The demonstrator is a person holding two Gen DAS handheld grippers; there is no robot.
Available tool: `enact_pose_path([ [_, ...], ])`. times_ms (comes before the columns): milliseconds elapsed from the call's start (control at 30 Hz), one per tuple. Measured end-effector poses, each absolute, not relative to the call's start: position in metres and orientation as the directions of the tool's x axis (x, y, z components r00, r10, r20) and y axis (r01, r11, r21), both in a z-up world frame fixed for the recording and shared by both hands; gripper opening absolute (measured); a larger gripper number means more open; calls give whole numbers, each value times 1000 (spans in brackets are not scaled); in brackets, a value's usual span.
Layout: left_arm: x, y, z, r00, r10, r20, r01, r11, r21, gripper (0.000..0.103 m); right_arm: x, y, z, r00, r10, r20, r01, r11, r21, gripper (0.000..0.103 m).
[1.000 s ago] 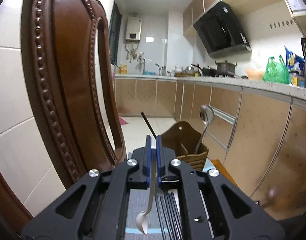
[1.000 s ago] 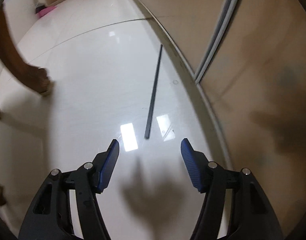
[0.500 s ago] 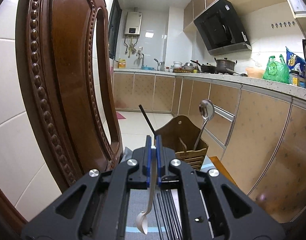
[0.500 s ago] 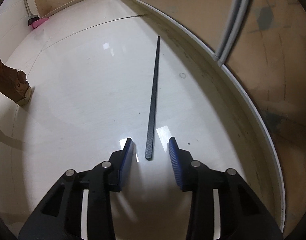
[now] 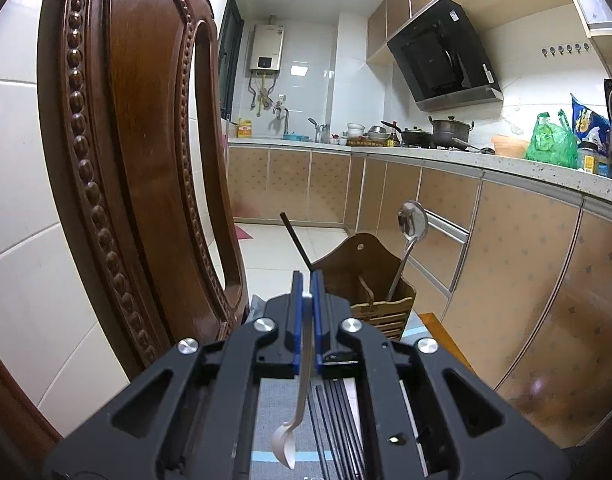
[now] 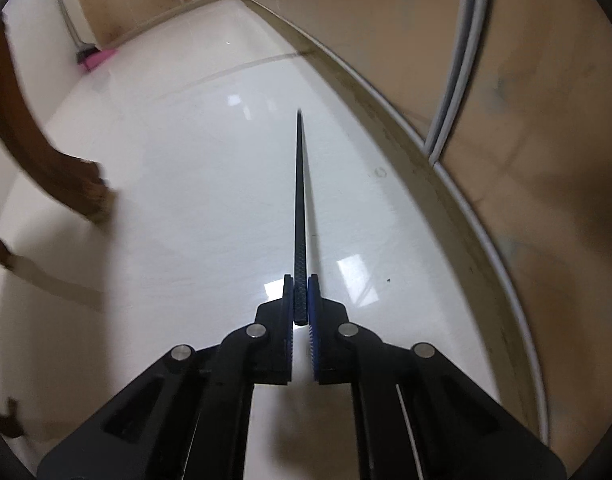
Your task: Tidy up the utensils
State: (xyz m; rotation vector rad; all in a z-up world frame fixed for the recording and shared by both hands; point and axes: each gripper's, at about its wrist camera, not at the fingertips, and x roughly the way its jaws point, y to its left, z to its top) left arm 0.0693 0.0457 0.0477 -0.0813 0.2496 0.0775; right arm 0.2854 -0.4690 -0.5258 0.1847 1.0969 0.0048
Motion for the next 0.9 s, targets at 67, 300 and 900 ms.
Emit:
enact_pose_path([
  [67,66,46,50,968,67,-243,-87,994,-71,4,269,-466,-492,487,126,-864,54,983,174,7],
  [300,47,49,63,975,82,-205,-94,994,-50,4,201,-474,-347,597,222,-771,8,959,283,6],
  [900,3,56,76,979,33,-200,-45,997,-57,4,87,-471,-283,375,157,-914,-46,988,151,61],
])
